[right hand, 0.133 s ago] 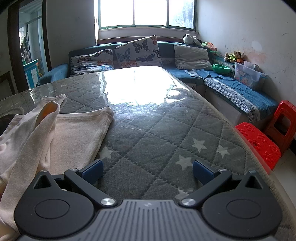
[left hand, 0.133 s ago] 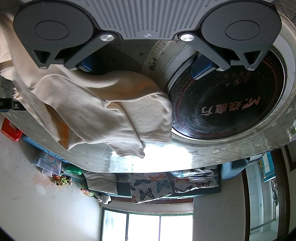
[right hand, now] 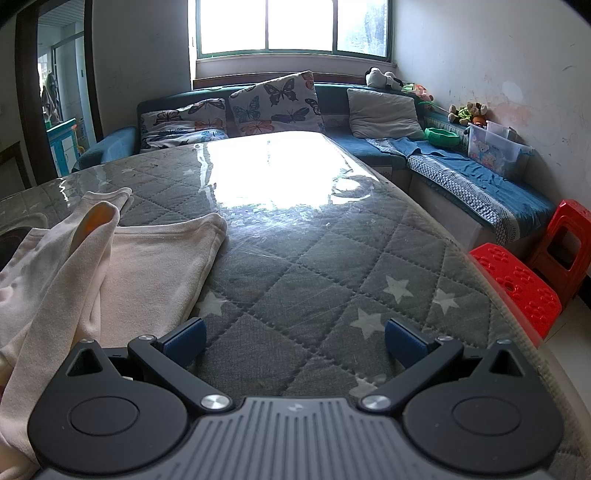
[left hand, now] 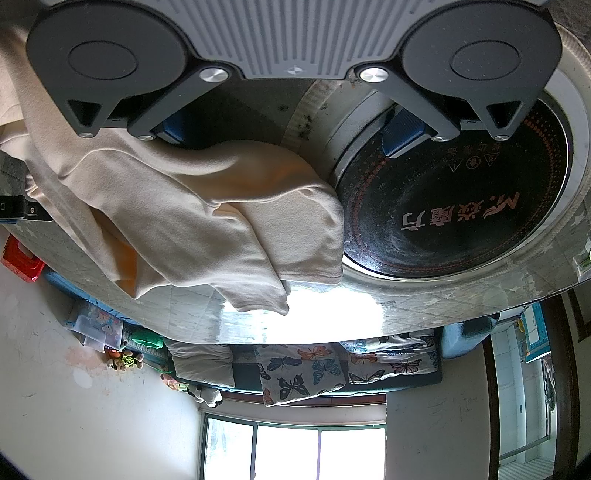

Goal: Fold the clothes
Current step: 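Move both grippers toward the crumpled cream sweatshirt on the mat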

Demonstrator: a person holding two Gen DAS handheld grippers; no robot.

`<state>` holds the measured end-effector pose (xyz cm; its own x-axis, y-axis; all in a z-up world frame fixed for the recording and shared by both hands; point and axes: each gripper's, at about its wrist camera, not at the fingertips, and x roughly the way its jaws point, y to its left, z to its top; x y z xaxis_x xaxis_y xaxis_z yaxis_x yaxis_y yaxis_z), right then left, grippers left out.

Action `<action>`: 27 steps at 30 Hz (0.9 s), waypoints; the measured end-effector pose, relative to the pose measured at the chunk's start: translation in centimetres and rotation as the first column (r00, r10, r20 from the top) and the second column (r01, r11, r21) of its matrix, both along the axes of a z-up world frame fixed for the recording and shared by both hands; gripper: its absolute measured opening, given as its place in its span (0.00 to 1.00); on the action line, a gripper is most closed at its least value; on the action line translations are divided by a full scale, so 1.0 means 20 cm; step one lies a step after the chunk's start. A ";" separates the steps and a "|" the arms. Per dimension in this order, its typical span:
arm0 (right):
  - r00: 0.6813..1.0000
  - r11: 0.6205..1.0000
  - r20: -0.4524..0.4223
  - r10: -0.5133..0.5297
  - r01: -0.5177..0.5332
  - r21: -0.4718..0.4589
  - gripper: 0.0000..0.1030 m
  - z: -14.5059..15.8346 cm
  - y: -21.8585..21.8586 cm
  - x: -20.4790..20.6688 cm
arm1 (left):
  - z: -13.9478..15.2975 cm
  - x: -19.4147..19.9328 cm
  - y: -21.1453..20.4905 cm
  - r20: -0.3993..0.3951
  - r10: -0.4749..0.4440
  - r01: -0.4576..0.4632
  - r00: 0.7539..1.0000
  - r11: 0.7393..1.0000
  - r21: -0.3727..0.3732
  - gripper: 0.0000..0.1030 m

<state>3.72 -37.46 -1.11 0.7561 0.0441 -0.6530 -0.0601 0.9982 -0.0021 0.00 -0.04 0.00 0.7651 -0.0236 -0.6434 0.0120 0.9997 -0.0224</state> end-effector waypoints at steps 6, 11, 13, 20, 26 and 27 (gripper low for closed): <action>1.000 1.000 -0.001 0.000 0.000 0.002 1.00 0.00 0.01 0.01 | 0.00 0.00 0.00 -0.001 0.000 0.000 1.000 1.000 0.001 1.00; 1.000 1.000 -0.001 0.001 -0.001 0.006 1.00 0.00 0.01 0.01 | 0.01 0.00 0.00 -0.004 0.006 -0.006 1.000 1.000 0.000 1.00; 1.000 1.000 0.000 0.004 -0.004 0.008 1.00 0.00 0.00 0.02 | 0.01 -0.01 0.00 -0.005 0.013 -0.013 1.000 1.000 0.002 1.00; 1.000 1.000 -0.004 0.023 -0.023 0.005 1.00 0.01 0.00 -0.03 | 0.03 -0.04 0.00 -0.032 0.048 -0.048 0.998 0.999 -0.007 1.00; 0.999 0.999 -0.003 0.049 -0.049 -0.010 1.00 0.03 0.02 -0.09 | 0.04 -0.09 0.00 -0.057 0.062 -0.064 0.996 0.998 -0.023 1.00; 0.999 0.999 0.002 0.049 -0.049 -0.014 1.00 0.03 0.02 -0.11 | 0.04 -0.10 0.00 -0.058 0.065 -0.067 0.996 0.997 -0.027 1.00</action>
